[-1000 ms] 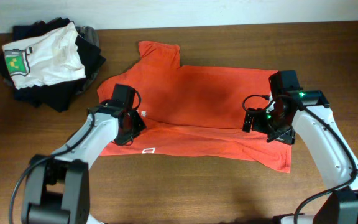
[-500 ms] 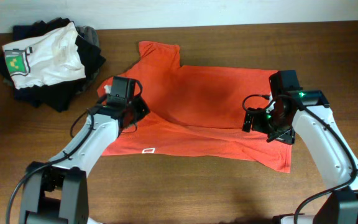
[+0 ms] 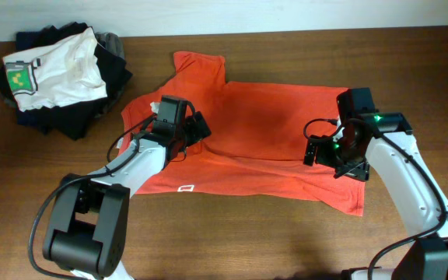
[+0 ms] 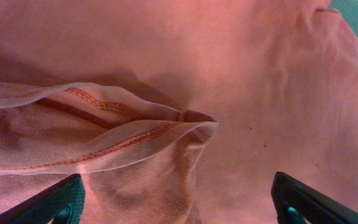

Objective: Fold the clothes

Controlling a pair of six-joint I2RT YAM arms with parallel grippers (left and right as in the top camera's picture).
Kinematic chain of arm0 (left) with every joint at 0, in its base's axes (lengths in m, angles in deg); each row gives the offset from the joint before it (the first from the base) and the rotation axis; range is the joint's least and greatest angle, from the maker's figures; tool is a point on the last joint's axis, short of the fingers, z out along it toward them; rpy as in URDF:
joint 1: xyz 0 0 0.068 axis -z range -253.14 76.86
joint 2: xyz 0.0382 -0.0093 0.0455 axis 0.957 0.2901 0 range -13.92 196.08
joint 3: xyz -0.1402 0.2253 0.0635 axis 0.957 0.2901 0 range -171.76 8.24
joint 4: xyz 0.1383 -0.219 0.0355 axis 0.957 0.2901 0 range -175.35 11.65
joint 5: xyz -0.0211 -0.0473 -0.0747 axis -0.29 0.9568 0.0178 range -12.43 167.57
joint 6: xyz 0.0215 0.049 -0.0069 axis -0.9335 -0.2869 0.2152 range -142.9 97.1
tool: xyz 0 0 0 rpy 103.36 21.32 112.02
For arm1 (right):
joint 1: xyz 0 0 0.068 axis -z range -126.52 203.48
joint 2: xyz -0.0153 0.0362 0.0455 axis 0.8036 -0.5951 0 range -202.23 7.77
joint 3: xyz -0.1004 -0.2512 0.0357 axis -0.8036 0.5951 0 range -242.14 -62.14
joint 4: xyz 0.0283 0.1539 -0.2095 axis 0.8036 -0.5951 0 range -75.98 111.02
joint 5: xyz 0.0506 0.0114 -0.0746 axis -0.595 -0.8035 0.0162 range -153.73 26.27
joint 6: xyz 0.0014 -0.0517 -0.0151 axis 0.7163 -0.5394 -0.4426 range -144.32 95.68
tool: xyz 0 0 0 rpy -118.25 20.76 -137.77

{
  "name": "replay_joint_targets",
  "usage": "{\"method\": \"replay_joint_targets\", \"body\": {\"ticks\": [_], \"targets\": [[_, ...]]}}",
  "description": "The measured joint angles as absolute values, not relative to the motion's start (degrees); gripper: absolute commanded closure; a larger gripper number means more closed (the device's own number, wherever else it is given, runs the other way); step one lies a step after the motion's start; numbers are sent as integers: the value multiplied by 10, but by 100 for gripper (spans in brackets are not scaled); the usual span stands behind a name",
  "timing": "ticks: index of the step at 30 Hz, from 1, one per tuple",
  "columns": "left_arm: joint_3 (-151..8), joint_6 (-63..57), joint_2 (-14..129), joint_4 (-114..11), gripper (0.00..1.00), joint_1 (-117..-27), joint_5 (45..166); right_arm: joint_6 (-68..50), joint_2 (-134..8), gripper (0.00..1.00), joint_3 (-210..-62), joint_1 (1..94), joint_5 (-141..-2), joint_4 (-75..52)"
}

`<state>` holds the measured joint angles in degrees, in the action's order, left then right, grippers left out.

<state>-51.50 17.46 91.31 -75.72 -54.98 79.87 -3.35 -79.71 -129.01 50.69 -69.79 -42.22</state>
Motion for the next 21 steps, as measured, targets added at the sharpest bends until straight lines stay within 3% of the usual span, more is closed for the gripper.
{"method": "replay_joint_targets", "body": {"ticks": [7,10,11,12,21], "targets": [[-563,111,828,-597,1,-550,795,-33,-797,2,-1290,507,-698,-423],[-589,117,739,-492,47,-555,729,-33,-797,2,-1290,507,-698,-422],[-592,118,739,-464,85,-560,720,-33,-797,2,-1290,507,-698,-422],[-591,118,744,-448,99,-570,712,-34,-797,2,-1290,507,-698,-422],[-590,81,874,-455,99,-637,700,-33,-797,2,-1290,507,-698,-426]]}}
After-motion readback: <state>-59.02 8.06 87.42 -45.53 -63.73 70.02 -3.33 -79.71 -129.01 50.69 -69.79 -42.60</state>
